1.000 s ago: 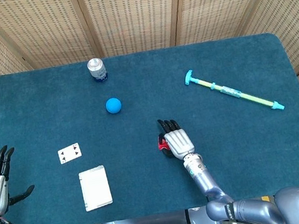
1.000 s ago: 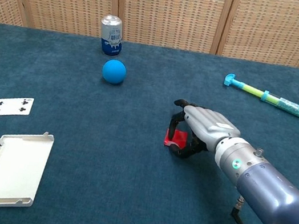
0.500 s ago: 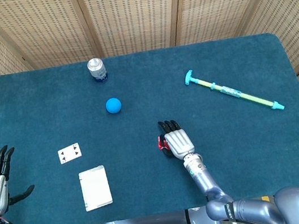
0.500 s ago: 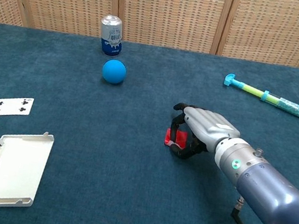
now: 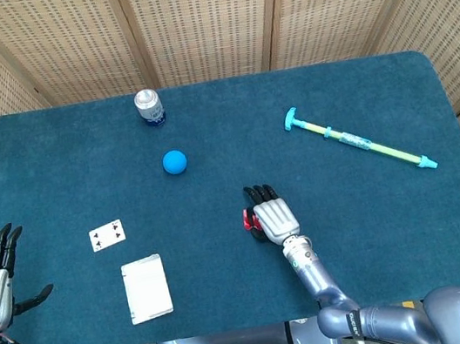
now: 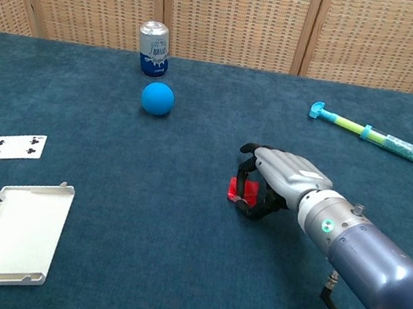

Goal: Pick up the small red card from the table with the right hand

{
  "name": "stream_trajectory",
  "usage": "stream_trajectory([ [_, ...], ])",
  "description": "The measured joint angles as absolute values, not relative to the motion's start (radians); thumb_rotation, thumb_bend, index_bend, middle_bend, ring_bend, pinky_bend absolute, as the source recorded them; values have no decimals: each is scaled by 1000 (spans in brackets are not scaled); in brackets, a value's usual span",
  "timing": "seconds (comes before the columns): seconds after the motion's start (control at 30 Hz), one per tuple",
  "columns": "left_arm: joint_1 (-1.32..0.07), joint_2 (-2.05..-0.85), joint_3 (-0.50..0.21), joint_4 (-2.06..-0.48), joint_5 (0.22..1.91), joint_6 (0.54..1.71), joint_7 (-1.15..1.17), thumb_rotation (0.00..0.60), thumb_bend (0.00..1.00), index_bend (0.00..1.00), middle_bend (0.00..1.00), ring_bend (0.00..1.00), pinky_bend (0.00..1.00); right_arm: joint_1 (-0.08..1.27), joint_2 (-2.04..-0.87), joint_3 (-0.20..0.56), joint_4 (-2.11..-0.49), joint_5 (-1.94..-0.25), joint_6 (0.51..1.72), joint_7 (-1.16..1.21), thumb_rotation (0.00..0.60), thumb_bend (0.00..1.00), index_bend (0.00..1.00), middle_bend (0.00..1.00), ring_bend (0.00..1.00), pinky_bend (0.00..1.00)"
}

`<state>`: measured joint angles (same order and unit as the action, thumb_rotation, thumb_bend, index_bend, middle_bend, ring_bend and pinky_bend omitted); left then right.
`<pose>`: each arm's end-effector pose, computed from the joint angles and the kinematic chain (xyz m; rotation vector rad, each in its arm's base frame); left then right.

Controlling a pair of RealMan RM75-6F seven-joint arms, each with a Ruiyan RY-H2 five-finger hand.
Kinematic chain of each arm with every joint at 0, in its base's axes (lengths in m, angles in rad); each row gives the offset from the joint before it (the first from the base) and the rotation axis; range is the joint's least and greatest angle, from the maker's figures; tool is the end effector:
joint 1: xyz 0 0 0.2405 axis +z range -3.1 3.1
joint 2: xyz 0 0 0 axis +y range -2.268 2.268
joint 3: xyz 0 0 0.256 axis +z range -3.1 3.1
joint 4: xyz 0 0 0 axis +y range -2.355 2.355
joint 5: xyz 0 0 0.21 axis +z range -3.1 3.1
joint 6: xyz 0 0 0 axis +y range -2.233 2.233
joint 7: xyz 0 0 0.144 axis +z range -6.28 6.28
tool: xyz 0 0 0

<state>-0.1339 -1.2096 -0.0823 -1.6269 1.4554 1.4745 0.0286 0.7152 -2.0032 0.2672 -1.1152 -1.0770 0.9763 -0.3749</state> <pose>-0.2938 0.2014 0.1341 -1.3432 -0.9427 -0.9939 -0.1273 -0.3274 -0.1233 1.7393 -1.1275 0.9472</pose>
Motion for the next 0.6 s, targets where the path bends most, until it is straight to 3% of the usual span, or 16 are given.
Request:
stream_trajectory([
  [0.6, -133, -1205, -86, -1628, 1452, 1476, 21, 600, 154, 0, 0, 0, 80, 749, -2002, 294, -1108, -1063, 959, -387, 600, 542, 666, 171, 0, 0],
])
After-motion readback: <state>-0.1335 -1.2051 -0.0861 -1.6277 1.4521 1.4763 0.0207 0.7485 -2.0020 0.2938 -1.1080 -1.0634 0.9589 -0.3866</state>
